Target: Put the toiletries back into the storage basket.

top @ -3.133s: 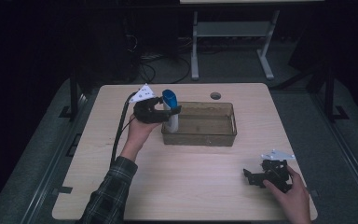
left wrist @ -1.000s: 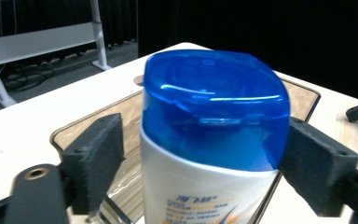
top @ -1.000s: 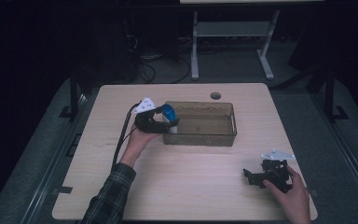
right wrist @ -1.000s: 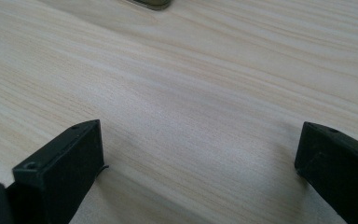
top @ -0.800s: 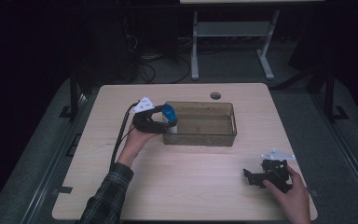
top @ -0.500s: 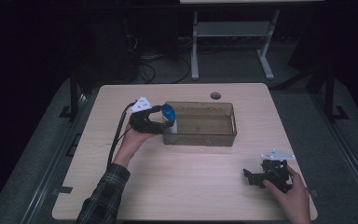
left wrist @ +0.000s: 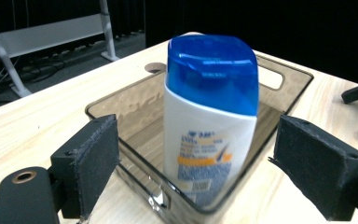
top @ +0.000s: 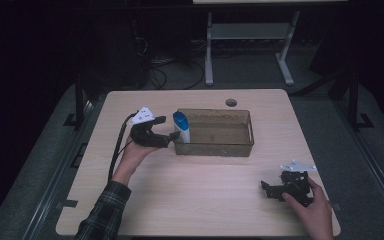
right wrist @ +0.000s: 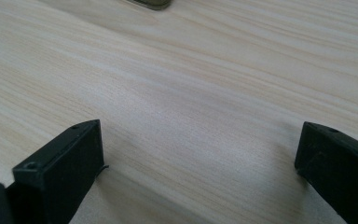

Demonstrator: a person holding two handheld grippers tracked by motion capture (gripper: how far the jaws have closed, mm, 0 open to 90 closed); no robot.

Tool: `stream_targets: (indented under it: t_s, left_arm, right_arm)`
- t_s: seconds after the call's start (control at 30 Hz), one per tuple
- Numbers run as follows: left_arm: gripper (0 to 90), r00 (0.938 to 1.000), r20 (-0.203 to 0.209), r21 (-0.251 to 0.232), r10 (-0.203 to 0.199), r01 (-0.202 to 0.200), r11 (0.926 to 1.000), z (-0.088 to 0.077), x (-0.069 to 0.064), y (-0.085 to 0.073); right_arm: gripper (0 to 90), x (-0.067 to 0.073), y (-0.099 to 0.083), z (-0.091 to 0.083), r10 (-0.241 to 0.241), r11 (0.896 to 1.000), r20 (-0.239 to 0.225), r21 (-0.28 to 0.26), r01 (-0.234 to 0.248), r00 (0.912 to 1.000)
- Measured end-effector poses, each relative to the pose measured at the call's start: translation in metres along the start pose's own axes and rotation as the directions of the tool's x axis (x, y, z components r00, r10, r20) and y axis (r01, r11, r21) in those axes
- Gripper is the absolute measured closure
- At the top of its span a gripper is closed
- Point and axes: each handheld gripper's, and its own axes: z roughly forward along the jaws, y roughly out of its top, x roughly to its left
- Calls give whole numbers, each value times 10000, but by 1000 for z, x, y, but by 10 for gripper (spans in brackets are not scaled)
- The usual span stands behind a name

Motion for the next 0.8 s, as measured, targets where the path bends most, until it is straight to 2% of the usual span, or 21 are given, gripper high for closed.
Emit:
stream_targets:
  t_s: [0.37,0.8]
  left_arm:
    - [136,9998,-189,310,24,-18,9995,-21,-6,-9]
    - [145,9969,-720,792,303,-245,9966,-45,-15,-21]
  right_arm:
    - [7,0,0,0,-4,10000,-15,-10,4,10000]
    - [7,0,0,0,-8,10000,-3,-10,8,10000]
